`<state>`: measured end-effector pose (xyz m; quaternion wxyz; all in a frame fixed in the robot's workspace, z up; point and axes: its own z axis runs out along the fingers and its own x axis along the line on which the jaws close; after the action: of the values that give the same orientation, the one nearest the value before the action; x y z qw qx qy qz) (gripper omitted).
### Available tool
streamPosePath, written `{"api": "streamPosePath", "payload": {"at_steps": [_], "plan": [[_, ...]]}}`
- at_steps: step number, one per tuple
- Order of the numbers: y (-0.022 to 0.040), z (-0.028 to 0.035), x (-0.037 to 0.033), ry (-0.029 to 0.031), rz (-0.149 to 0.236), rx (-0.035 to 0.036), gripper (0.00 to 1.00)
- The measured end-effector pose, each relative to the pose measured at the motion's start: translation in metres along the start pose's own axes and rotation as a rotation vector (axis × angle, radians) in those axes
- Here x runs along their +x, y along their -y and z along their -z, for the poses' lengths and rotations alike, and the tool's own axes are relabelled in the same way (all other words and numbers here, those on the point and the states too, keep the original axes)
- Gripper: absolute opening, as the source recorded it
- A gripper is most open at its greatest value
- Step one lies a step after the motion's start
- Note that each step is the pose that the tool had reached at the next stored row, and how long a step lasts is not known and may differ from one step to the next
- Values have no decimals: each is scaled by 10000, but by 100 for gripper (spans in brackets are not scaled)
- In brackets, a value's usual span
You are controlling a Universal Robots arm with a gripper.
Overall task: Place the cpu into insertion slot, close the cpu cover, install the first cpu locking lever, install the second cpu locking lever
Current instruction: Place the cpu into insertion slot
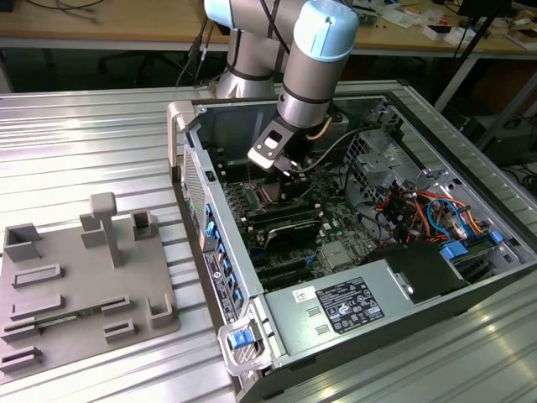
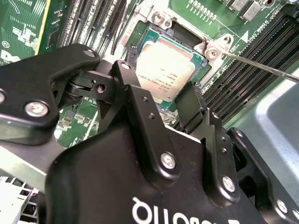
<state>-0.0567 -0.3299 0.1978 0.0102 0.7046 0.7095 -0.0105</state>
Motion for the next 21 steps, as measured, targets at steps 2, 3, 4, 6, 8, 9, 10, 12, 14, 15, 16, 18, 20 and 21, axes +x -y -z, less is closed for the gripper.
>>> {"api": "streamPosePath", "payload": {"at_steps": [2, 3, 4, 6, 8, 9, 10, 12, 14, 15, 16, 18, 20, 21], "plan": [[0, 4, 0, 0, -28, 1, 58], [0, 7, 0, 1, -48, 2, 58], [0, 13, -1, 2, -56, 4, 58], [0, 22, -1, 1, -56, 5, 57], [0, 22, -1, -13, -59, 4, 55], [0, 22, -1, -21, -67, 4, 55], [0, 23, -1, -28, -74, 5, 55], [0, 25, -1, -40, -81, 5, 55], [0, 33, -1, -47, -82, 5, 55], [0, 39, -1, -50, -82, 6, 55], [0, 45, 0, -56, -83, 4, 55], [0, 49, -1, -54, -81, 4, 55], [0, 50, -4, -54, -81, 6, 55], [0, 51, -10, -53, -79, 6, 55]]}}
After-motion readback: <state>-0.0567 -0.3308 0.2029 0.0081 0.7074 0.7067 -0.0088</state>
